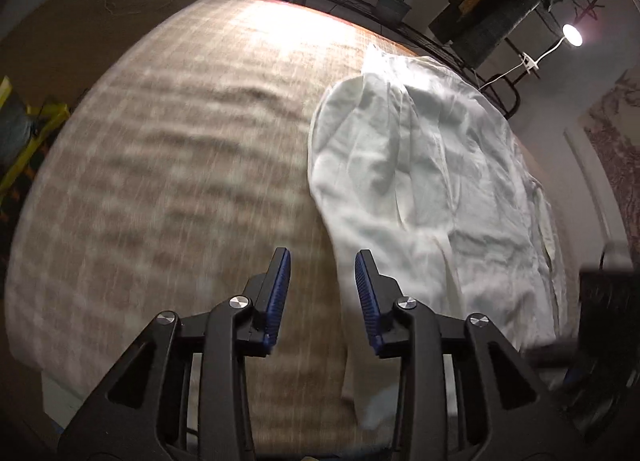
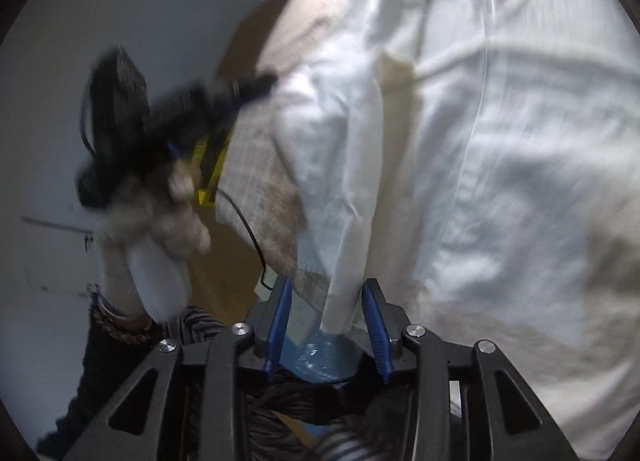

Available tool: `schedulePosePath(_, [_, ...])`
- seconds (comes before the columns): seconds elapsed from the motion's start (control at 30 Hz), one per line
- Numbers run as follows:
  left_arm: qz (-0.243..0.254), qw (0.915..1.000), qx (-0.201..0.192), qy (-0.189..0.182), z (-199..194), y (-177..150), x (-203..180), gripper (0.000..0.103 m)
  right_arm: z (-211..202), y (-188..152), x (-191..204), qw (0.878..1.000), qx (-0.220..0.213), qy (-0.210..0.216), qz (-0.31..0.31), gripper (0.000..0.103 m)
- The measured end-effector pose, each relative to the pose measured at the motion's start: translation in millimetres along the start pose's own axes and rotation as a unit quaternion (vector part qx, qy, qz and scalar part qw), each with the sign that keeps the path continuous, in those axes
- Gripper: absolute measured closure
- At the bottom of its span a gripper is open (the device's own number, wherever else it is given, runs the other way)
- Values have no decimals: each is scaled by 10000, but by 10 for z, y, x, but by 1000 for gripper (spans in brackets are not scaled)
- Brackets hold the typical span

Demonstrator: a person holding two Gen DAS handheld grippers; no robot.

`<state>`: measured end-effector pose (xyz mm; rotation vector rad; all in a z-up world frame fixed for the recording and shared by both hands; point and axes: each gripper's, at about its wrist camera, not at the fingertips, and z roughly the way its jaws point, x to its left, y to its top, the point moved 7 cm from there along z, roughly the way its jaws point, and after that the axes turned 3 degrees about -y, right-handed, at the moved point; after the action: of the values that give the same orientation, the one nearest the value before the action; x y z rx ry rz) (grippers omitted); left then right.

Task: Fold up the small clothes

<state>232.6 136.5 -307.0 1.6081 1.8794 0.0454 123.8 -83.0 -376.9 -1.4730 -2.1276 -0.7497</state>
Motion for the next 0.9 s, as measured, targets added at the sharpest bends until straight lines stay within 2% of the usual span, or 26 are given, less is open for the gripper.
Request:
schedulePosePath(0.1, [-299, 9989, 226, -293, 20, -349, 34, 69, -355, 175, 2, 9990, -383, 226, -43, 59])
schedulePosePath(0.13, [-381, 9979, 315, -416, 43, -447, 20, 69, -448, 256, -7, 9984, -496, 279, -3, 54])
schedulePosePath(0.23, [-409, 9965, 452, -574, 79, -659, -68, 69, -461, 315, 6, 9981, -583, 170, -57, 52])
schedulePosePath(0.3, [-289, 9975, 478, -425, 115, -743, -110, 69, -382, 178, -31, 9989, -460, 69, -35, 53])
schedulePosePath(0.4, [-240, 9987, 378, -245, 142, -742, -135, 69, -151, 164, -66, 9994, -218, -246, -132, 61])
schedulePosePath(0.5, [-44, 9993, 326, -168, 176, -758, -220, 70, -96, 277, 5, 9974, -355, -547, -308, 61])
schedulePosePath(0.57, [-41, 9988, 357, -318, 226, -792, -288, 88, -238, 407, 32, 9962, -599, -537, -335, 61])
schedulePosePath(0.6, [-121, 9986, 376, -363, 255, -811, -290, 93, -284, 516, 60, 9953, -728, -544, -348, 61])
schedulePosePath(0.7, [-304, 9983, 241, -430, 265, -817, -281, 97, -537, 823, 169, 9913, -1046, -638, -488, 59])
schedulePosePath(0.77, [-417, 9977, 206, -495, 264, -820, -266, 98, -661, 1054, 234, 9868, -1215, -847, -657, 48])
schedulePosePath(0.9, [-420, 9974, 162, -556, 247, -810, -281, 100, -683, 1599, 201, 9832, -1239, -1108, -751, 45])
